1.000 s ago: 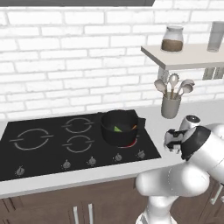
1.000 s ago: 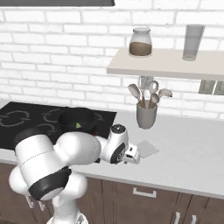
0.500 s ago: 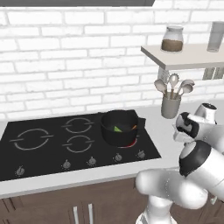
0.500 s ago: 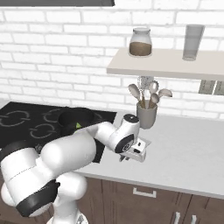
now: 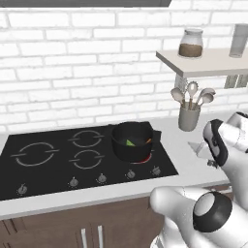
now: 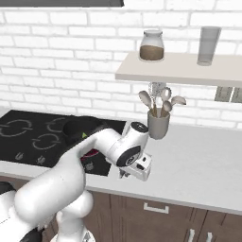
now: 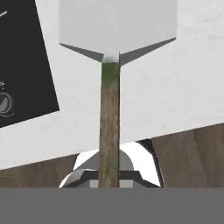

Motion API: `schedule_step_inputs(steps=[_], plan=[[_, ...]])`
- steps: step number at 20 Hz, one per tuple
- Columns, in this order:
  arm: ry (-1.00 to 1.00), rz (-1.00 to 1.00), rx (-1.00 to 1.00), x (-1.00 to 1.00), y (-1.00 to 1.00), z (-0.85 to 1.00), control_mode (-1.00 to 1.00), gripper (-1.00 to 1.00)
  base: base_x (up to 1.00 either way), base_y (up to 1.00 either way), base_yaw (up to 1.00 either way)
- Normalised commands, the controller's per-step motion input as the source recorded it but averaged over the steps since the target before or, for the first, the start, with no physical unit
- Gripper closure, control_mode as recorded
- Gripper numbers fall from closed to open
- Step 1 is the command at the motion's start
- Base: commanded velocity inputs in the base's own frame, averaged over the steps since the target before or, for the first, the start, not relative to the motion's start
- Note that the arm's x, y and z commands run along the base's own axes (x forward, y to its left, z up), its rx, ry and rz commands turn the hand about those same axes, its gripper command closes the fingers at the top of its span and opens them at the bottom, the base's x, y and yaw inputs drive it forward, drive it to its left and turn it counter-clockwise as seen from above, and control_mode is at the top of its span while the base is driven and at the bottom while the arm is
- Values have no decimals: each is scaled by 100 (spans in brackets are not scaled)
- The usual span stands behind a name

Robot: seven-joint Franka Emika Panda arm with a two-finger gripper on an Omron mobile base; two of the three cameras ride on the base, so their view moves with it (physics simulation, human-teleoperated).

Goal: Put the lemon wedge and carrot in the pot. Retrieve the spatula and lightly stir the vegetables in the pot.

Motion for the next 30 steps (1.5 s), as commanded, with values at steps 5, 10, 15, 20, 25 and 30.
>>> schedule_step_inputs(steps=[5, 10, 15, 20, 25, 30], plan=[[0, -17, 35, -55, 30, 100, -100, 100, 0, 0, 0], [0, -22, 41, -60, 34, 84, -100, 100, 0, 0, 0], [3, -27, 32, -39, 51, 75, -100, 100, 0, 0, 0], [5, -19, 44, -40, 23, 71, -100, 100, 0, 0, 0], [1, -16, 32, -10, 69, 32, -100, 100, 0, 0, 0], [0, -15, 7, 10, 93, 1, -100, 100, 0, 0, 0]])
